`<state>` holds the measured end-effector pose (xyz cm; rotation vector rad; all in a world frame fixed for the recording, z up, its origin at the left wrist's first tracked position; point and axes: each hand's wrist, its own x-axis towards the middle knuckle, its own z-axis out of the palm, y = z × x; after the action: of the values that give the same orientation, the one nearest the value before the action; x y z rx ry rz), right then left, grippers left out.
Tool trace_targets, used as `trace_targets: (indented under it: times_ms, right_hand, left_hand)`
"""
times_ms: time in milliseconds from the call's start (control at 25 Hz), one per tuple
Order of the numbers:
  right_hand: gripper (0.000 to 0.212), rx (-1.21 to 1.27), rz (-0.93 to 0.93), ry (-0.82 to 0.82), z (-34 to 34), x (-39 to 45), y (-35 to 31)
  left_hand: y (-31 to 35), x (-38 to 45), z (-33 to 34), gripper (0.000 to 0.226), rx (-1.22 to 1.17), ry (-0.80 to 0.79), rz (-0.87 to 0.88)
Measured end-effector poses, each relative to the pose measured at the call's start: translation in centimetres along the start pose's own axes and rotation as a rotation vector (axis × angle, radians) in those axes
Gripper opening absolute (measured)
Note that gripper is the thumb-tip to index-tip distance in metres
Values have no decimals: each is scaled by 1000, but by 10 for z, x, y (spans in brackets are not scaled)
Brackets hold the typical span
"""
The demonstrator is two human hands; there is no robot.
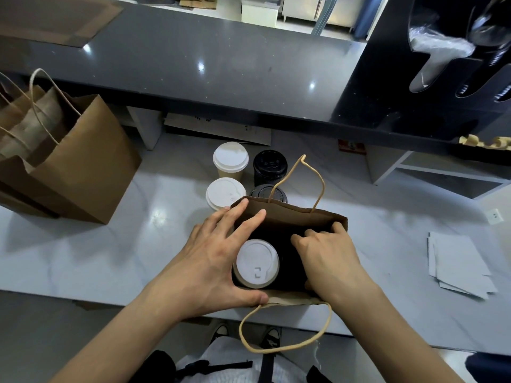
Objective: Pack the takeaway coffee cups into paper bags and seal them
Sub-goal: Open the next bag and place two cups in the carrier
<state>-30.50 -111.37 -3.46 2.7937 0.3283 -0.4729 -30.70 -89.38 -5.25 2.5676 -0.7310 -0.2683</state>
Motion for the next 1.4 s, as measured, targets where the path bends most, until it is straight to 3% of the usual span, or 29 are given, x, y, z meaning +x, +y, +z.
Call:
trace_targets:
  times_ms: [160,400,520,640,680,920,1400]
  right_hand:
    - [43,-18,18,1,2,-1,-1]
    - [69,124,20,42,5,-7,8]
    - [50,255,29,234,9,-21,16]
    - [38,346,161,489,22,-39,25]
    - [38,367,213,507,27,-46,27]
    - [54,517,433,434,49,-73,28]
    - [64,730,523,328,62,-121,51]
  left_hand:
    - [-2,-1,0,120,-5,2,12]
    - [-5,3,0,118,-50,12,47]
    - [-7,4,3,117,-50,14,76]
    - [-8,4,4,117,-42,16,97]
    - [-8,5,5,116,-31,11,115]
    - [-3,9,8,117,-6,-25,183]
    - [37,15,25,117,-11,-70,234]
